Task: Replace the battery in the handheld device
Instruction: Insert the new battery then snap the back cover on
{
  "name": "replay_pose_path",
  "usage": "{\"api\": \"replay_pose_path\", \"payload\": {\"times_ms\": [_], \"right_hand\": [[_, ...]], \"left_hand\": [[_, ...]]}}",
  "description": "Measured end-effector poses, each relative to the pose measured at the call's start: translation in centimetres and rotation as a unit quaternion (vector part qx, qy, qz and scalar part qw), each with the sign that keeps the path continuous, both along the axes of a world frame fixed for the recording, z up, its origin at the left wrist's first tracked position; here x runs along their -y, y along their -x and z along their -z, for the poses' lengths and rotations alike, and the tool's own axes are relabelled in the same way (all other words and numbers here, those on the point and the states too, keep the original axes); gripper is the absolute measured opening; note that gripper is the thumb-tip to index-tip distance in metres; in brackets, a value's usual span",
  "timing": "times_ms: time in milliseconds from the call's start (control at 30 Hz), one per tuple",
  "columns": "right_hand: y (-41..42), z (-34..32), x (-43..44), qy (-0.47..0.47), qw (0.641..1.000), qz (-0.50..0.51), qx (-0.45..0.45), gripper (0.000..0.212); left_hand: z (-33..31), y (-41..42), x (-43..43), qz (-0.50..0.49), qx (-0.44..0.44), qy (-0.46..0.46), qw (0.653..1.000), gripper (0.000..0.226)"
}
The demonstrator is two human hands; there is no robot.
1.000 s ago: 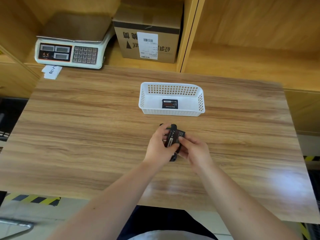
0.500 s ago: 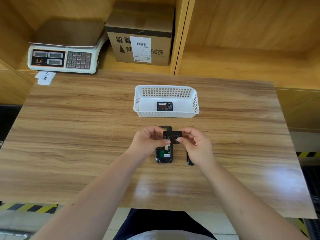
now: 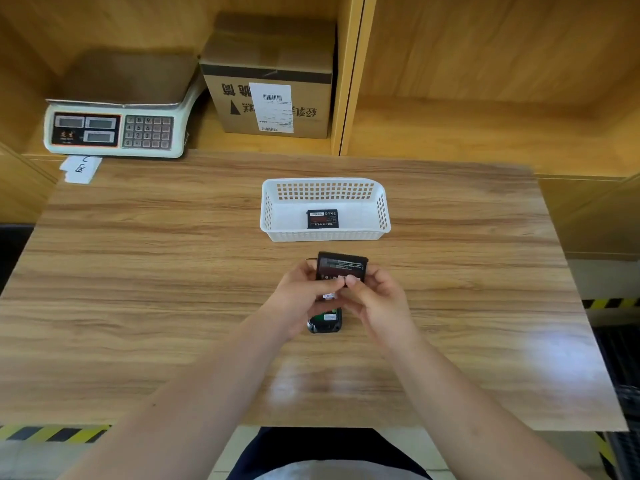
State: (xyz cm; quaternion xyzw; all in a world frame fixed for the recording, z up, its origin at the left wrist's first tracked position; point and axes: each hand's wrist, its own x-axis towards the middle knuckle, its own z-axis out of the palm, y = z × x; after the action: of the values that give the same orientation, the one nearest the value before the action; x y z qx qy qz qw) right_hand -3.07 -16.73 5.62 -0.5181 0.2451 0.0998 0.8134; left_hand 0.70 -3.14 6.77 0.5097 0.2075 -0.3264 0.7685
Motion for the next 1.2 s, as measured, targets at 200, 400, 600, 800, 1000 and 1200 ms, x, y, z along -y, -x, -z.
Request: {"api": "replay_pose_path", "payload": {"times_ms": [200, 400, 600, 800, 1000, 1200], "right_hand": [[-1.6, -1.6, 1.9, 0.341, 0.924, -0.158, 0.078, 0.021], [-1.7, -2.7, 2.0, 0.355, 0.917, -0.109, 0.146, 0.029], [-0.9, -3.0, 1.4, 0.346, 0.899, -0.093, 0.25, 0.036], [-1.4, -1.5, 1.0, 0.294, 0.942, -0.073, 0.143, 0.033], [-0.4, 2.8, 0.9, 0.169, 0.98, -0.093, -0.037, 0.042], [2.4, 5.6, 0.1, 0.13, 0.979, -0.079, -0.139, 0.017]], "left_hand": [[-0.6, -0.5, -0.3, 0.128, 0.278, -0.305, 0.902, 0.03], [-1.4, -0.2, -0.3, 0.092, 0.315, -0.327, 0.886, 0.024], [-1.2, 0.3, -0.6, 0.032, 0.321, -0.272, 0.907, 0.044], [0.2, 0.5, -0.6, 0.061, 0.277, -0.299, 0.911, 0.023], [3.1, 0.7, -1.0, 0.03, 0.09, -0.225, 0.97, 0.021], [6.7, 3.1, -1.1, 0.064, 0.044, -0.331, 0.94, 0.048]]}}
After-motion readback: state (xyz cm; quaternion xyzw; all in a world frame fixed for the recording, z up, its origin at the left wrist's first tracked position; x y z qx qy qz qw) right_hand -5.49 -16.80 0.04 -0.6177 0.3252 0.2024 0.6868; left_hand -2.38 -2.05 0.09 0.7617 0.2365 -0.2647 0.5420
